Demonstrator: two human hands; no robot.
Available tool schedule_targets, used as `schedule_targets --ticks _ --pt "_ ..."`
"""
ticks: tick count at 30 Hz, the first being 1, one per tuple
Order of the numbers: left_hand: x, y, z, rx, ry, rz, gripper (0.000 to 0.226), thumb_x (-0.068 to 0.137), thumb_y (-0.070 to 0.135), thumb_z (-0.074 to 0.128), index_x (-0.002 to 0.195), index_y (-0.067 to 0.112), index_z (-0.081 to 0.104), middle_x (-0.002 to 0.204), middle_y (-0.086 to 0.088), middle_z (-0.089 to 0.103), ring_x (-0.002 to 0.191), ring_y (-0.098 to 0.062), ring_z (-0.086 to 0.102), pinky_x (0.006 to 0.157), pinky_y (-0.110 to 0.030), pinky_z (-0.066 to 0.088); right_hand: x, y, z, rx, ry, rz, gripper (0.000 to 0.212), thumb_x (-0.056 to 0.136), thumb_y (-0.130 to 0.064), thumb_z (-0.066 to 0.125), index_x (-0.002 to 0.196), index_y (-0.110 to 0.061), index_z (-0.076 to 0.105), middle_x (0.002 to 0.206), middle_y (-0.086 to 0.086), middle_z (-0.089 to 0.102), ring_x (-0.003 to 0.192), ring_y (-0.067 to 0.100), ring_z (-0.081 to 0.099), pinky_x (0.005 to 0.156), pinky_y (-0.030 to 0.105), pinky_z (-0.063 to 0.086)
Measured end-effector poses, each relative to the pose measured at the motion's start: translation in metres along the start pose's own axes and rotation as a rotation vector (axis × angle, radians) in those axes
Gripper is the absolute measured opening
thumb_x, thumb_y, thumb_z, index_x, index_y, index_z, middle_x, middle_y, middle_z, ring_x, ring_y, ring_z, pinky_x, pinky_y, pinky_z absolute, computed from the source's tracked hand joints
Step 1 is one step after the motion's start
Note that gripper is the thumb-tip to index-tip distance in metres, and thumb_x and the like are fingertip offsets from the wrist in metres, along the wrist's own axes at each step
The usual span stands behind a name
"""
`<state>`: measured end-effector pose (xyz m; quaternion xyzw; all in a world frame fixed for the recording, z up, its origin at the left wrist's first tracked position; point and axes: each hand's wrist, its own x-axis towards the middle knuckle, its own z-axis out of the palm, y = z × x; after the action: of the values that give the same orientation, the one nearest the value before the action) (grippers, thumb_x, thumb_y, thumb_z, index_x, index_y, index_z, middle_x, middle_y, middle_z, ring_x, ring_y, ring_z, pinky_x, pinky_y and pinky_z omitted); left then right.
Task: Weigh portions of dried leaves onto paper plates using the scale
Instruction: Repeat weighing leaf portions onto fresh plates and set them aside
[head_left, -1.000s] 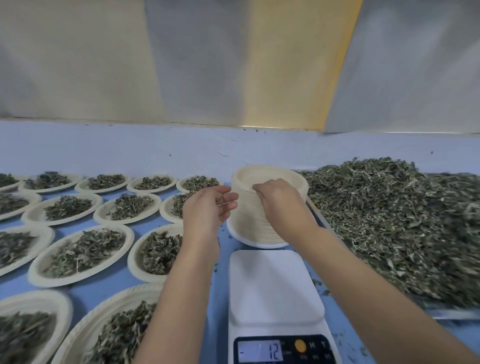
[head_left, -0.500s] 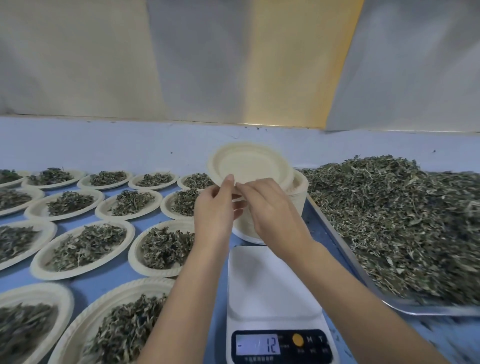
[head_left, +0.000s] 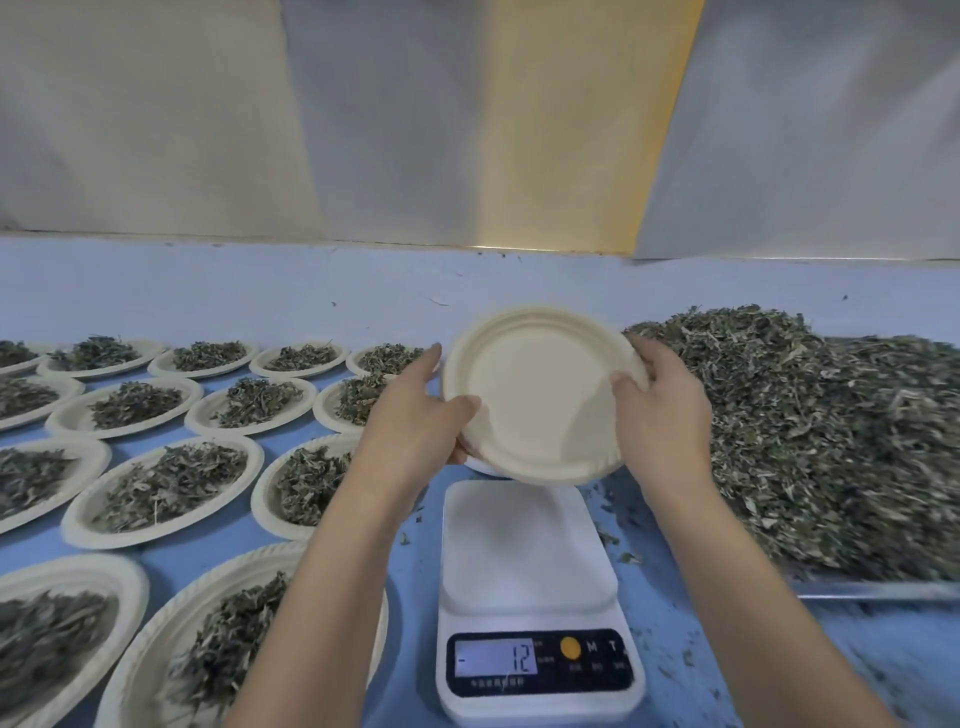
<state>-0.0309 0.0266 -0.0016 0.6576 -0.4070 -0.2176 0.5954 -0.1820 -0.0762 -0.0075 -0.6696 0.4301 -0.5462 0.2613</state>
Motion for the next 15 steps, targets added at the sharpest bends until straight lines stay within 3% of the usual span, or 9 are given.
schedule_targets --ticks 2,4,6,10,13,15 --pt "-0.004 0.0 -0.001 0.093 -0.006 0.002 0.044 0.089 0.011 0.057 0.129 0.028 0.052 0.094 -0.009 0.066 0.04 -0.005 0.054 0.039 -0.016 0.043 -0.002 0.004 -0.006 0.061 0.006 0.054 0.03 0.091 -0.014 0.056 0.12 -0.018 0.062 0.093 -0.016 0.06 0.093 0.012 0.06 0.082 0.031 0.046" --pt "-0.004 0.0 -0.006 0.189 0.031 0.029 0.027 0.09 0.017 0.058 0.117 0.02 0.061 0.078 -0.005 0.068 0.038 -0.006 0.057 0.04 -0.014 0.041 -0.004 0.011 -0.01 0.12 -0.02 0.115 0.02 0.088 -0.018 0.061 0.107 -0.022 0.066 0.087 -0.014 0.063 0.082 0.008 0.061 0.077 0.033 0.049" --pt "-0.005 -0.001 -0.014 0.273 0.049 0.029 0.016 0.089 0.021 0.06 0.104 0.017 0.065 0.066 -0.003 0.066 0.037 -0.007 0.057 0.043 -0.016 0.04 -0.006 0.017 -0.012 0.147 -0.074 0.179 0.009 0.085 -0.018 0.066 0.091 -0.025 0.068 0.087 -0.005 0.068 0.082 0.014 0.065 0.078 0.037 0.053" --pt "-0.006 -0.004 -0.025 0.359 -0.021 -0.074 0.009 0.085 0.018 0.065 0.086 0.011 0.07 0.074 -0.013 0.071 0.04 -0.01 0.06 0.044 -0.021 0.04 -0.008 0.023 -0.014 0.072 -0.223 0.247 0.005 0.081 -0.02 0.068 0.079 -0.024 0.069 0.085 -0.001 0.069 0.085 0.02 0.065 0.08 0.041 0.054" --pt "-0.005 -0.008 -0.029 0.349 -0.064 -0.179 0.005 0.084 0.015 0.068 0.083 0.012 0.07 0.08 -0.014 0.072 0.051 -0.02 0.067 0.049 -0.025 0.043 -0.01 0.025 -0.012 -0.064 -0.24 0.199 0.024 0.082 -0.026 0.062 0.072 -0.005 0.066 0.069 0.006 0.064 0.067 0.019 0.055 0.062 0.032 0.043" --pt "-0.003 -0.012 -0.03 0.362 -0.092 -0.223 0.005 0.085 0.015 0.068 0.086 0.011 0.071 0.082 -0.014 0.072 0.053 -0.023 0.069 0.044 -0.022 0.042 -0.013 0.027 -0.011 -0.16 -0.252 0.196 0.033 0.083 -0.025 0.058 0.065 0.003 0.055 0.064 0.017 0.052 0.059 0.021 0.042 0.054 0.032 0.029"
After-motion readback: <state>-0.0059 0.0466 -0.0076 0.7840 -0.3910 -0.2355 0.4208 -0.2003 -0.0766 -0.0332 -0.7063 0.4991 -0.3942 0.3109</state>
